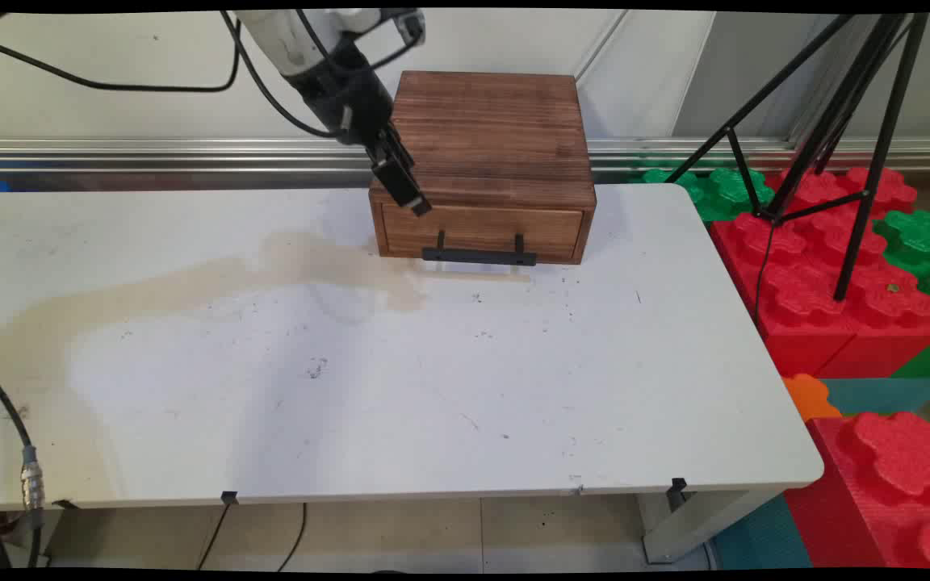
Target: Open the drawer
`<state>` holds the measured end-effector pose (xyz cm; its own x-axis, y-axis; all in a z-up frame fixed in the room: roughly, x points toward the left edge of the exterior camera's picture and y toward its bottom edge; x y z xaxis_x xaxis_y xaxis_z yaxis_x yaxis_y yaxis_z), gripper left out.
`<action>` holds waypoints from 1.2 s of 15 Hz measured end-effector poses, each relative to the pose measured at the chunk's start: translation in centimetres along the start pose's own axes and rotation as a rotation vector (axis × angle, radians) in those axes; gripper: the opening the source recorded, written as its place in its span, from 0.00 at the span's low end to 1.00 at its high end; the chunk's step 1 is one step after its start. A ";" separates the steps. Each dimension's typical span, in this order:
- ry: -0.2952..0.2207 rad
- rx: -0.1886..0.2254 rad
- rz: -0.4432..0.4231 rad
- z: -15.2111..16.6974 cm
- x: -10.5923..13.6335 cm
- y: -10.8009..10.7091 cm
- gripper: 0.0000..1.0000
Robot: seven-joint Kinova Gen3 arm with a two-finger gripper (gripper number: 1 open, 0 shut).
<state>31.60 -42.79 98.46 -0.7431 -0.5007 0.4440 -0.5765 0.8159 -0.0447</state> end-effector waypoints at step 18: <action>-0.054 -0.031 0.159 11.6 2.5 1.0 1.00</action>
<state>25.23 -46.62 89.11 -0.8416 -0.3789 0.3849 -0.4402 0.8941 -0.0824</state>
